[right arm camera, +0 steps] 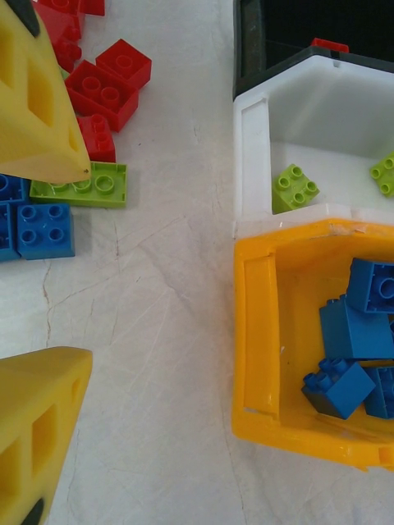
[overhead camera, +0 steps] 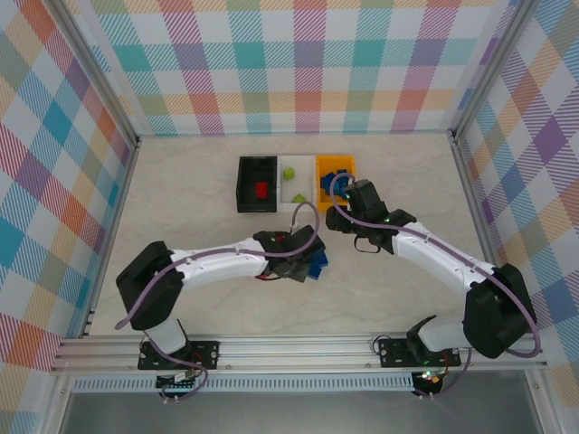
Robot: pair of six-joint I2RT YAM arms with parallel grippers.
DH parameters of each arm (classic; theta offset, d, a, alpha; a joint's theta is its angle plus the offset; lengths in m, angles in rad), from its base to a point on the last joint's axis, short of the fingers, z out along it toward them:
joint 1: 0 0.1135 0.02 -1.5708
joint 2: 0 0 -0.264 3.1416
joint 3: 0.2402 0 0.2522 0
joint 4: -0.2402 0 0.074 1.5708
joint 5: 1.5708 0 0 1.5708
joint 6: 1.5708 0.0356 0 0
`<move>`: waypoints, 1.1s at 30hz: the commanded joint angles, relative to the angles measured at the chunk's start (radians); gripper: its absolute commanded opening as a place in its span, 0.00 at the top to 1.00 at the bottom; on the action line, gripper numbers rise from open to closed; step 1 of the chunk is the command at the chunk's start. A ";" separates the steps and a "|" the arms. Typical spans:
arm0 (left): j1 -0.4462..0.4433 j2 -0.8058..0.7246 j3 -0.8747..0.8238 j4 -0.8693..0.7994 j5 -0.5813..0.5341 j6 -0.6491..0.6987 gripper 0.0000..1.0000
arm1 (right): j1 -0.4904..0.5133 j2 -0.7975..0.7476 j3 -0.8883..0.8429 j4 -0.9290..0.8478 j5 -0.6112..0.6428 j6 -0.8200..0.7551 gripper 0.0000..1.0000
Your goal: Sort the legos into containers by color
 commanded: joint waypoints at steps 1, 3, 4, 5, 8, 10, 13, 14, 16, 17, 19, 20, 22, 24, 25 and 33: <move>0.083 -0.020 0.066 -0.033 -0.065 -0.023 0.71 | -0.006 -0.033 -0.009 0.033 0.008 0.012 0.44; 0.139 0.010 0.122 -0.014 -0.091 -0.014 0.71 | -0.006 -0.038 -0.011 0.031 0.017 0.015 0.44; 0.171 0.037 0.171 -0.010 -0.096 -0.007 0.71 | -0.006 -0.039 -0.011 0.031 0.018 0.016 0.44; 0.196 0.071 0.216 -0.011 -0.102 -0.003 0.72 | -0.006 -0.037 -0.011 0.030 0.018 0.015 0.44; 0.244 0.177 0.359 0.001 -0.109 0.009 0.72 | -0.008 -0.029 -0.009 0.022 0.015 0.015 0.44; 0.261 0.258 0.468 -0.014 -0.115 0.017 0.72 | -0.008 -0.024 -0.008 0.016 0.017 0.015 0.44; 0.273 0.366 0.612 -0.049 -0.135 0.030 0.72 | -0.008 -0.025 -0.012 0.015 0.014 0.018 0.44; 0.278 0.402 0.659 -0.060 -0.141 0.031 0.72 | -0.008 -0.028 -0.015 0.014 0.013 0.019 0.44; 0.291 0.468 0.744 -0.086 -0.144 0.026 0.72 | -0.008 -0.031 -0.021 0.017 0.008 0.018 0.44; 0.297 0.500 0.787 -0.098 -0.144 0.022 0.72 | -0.007 -0.034 -0.024 0.017 0.003 0.018 0.44; 0.309 0.564 0.872 -0.128 -0.134 0.014 0.70 | -0.008 -0.041 -0.030 0.013 -0.005 0.016 0.43; 0.310 0.598 0.918 -0.148 -0.132 0.010 0.68 | -0.008 -0.047 -0.035 0.011 -0.013 0.012 0.43; 0.312 0.651 0.997 -0.187 -0.126 0.009 0.61 | -0.008 -0.056 -0.044 0.008 -0.038 0.004 0.41; 0.312 0.681 1.040 -0.204 -0.115 0.004 0.53 | -0.006 -0.067 -0.049 -0.009 -0.052 0.000 0.39; 0.312 0.684 1.043 -0.203 -0.109 0.001 0.49 | -0.007 -0.074 -0.053 -0.013 -0.057 0.001 0.38; 0.295 0.496 0.867 -0.106 -0.060 -0.038 0.21 | 0.000 -0.105 -0.074 -0.061 -0.152 0.004 0.34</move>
